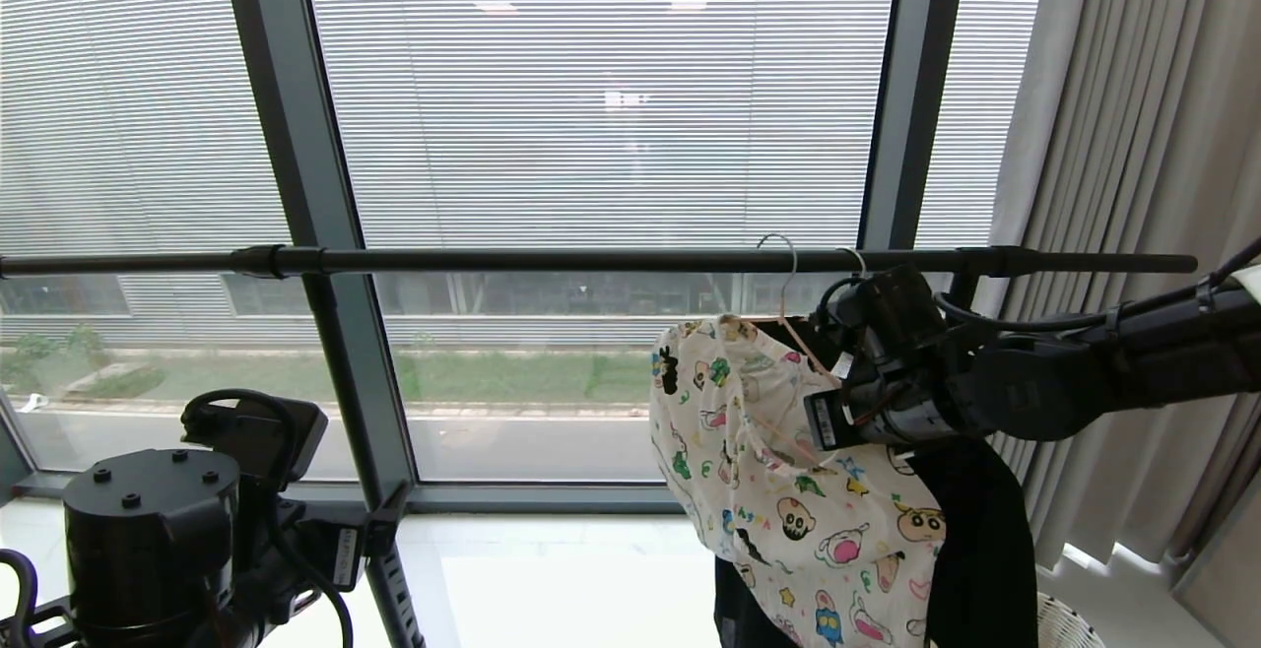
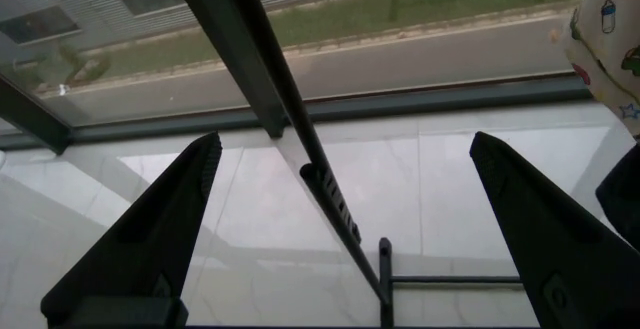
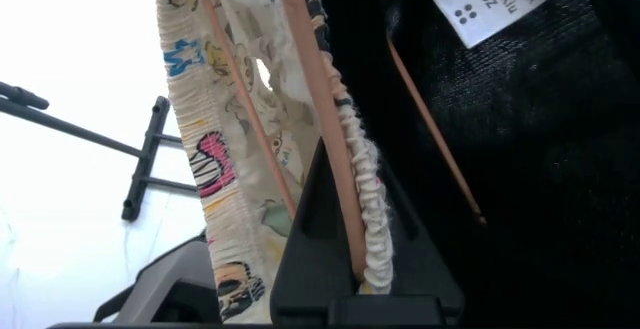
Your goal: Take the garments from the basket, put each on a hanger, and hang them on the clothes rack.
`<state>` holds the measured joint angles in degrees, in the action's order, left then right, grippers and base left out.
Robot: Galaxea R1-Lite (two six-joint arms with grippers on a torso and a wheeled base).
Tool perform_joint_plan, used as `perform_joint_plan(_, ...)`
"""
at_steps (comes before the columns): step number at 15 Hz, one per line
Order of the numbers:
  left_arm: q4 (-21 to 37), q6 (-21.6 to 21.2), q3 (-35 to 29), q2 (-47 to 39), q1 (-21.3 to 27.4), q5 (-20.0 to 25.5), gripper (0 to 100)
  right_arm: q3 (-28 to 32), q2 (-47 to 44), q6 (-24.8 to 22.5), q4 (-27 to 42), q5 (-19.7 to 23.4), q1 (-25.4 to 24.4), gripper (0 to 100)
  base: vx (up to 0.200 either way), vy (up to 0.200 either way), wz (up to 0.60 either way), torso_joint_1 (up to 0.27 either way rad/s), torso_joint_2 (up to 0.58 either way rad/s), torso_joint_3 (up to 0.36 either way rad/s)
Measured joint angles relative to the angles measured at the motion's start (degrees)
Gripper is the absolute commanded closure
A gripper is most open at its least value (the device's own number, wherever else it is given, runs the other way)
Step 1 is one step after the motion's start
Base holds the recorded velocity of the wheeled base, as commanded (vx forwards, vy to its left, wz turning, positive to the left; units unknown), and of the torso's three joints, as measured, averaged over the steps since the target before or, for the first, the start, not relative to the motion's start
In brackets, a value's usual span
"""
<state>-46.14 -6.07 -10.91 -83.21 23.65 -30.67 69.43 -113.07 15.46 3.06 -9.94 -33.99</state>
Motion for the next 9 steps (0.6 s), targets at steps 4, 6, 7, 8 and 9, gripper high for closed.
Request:
perform_joint_plan(4,0.00,0.00,0.20,0.24,0.22,0.02,0,0.89,-1.76,-0.07,0.02,0.00,-0.27,100,0.000,0.000,0.00,0.000,0.00,0.000)
perform_joint_plan(6,0.05,0.05,0.33,0.24,0.27,0.00,0,0.98,-1.99,0.00,0.22,0.00,-0.51,0,0.000,0.000,0.00,0.000,0.00,0.000)
perform_joint_plan(7,0.00,0.06,0.39,0.24,0.27,0.02,0,1.00,-1.93,0.04,1.07,0.00,-0.79,0,0.000,0.000,0.00,0.000,0.00,0.000)
perform_joint_plan(8,0.00,0.09,0.44,0.24,0.27,0.02,0,1.00,-1.77,0.11,1.43,0.00,-1.07,0,0.000,0.000,0.00,0.000,0.00,0.000)
perform_joint_plan(9,0.02,0.13,0.44,0.28,0.27,0.02,0,0.89,-1.29,0.11,1.62,0.01,-1.29,0,0.000,0.000,0.00,0.000,0.00,0.000)
